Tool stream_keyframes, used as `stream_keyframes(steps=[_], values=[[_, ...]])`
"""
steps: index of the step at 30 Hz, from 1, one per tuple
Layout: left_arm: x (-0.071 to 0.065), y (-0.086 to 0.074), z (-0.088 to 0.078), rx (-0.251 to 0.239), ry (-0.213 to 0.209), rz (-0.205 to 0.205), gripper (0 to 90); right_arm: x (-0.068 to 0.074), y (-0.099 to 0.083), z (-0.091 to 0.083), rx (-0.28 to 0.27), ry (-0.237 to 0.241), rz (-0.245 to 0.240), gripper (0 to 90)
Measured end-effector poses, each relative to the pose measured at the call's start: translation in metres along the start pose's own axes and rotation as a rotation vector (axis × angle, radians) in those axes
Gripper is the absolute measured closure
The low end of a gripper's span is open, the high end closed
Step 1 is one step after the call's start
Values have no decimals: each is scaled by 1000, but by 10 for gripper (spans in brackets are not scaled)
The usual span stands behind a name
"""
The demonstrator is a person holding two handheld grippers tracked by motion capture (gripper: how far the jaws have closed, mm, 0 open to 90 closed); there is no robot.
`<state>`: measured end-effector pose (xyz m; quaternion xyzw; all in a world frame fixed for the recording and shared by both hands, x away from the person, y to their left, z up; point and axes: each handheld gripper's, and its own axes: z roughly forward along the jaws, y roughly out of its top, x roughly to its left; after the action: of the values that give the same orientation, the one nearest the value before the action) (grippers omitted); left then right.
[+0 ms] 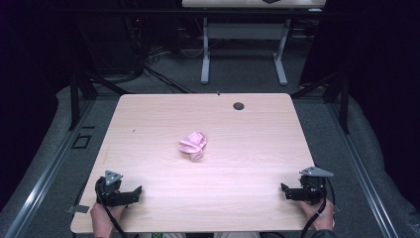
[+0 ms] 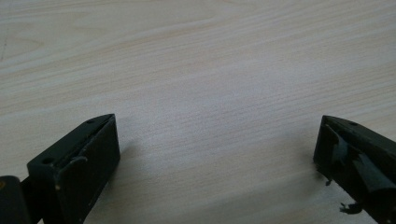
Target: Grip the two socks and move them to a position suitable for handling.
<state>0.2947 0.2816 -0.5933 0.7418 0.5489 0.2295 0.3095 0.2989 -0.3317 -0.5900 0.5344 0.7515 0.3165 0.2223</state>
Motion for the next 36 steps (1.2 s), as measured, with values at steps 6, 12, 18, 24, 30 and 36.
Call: stream_keyframes(steps=[6, 12, 18, 24, 30, 36], values=[[-1, 1, 1, 0, 4, -2, 1, 0, 0, 0, -2, -1, 0, 0], [-1, 2, 1, 3, 12, -9, 0, 0, 0, 0, 1, -5, 6, 0], [-1, 4, 0, 12, -1, -7, 1, 0, 0, 0, 1, -5, 7, 0], [-5, 24, -8, -10, -52, 10, 1, 0, 0, 0, -1, -7, 8, 0], [-14, 47, -10, -25, -94, 47, 1, 0, 0, 0, 0, -9, 9, 0], [-32, 80, -5, -47, -146, 121, 1, 0, 1, 1, -2, -7, 10, 1]])
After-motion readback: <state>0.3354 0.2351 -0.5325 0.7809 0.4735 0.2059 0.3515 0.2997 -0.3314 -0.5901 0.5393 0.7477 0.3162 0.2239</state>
